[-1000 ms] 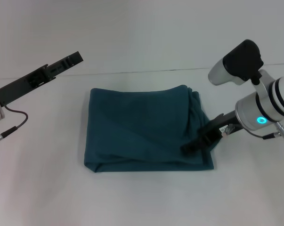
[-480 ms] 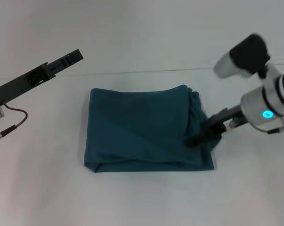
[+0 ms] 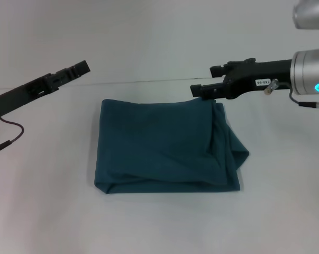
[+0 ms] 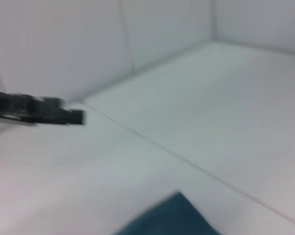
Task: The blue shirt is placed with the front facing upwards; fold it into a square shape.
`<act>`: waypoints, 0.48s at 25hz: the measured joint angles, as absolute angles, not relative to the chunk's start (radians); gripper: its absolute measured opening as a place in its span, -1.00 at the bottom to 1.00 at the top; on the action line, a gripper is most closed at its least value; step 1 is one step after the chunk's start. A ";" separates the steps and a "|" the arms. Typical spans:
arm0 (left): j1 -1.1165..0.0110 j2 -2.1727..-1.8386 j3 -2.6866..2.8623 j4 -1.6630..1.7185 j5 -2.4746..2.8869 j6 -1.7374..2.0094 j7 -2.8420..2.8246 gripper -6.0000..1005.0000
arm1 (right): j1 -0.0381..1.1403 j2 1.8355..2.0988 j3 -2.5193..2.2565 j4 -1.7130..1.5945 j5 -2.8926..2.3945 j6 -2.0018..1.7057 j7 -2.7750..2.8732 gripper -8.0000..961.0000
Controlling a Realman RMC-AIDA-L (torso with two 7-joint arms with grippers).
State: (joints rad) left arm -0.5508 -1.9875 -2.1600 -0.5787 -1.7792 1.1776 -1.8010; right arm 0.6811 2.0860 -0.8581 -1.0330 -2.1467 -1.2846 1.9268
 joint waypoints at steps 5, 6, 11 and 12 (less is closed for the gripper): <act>-0.554 -1.984 -2.165 -0.600 -1.723 1.167 -1.792 0.77 | 0.639 2.083 -0.845 -0.903 -1.944 -1.281 1.640 0.85; -0.555 -1.984 -2.165 -0.604 -1.716 1.167 -1.790 0.77 | 0.634 2.082 -0.836 -0.874 -1.912 -1.282 1.592 0.85; -0.551 -1.985 -2.165 -0.627 -1.689 1.165 -1.729 0.77 | 0.614 2.069 -0.818 -0.772 -1.816 -1.308 1.434 0.86; -0.550 -1.985 -2.162 -0.632 -1.684 1.171 -1.704 0.77 | 0.614 2.065 -0.819 -0.762 -1.812 -1.313 1.426 0.86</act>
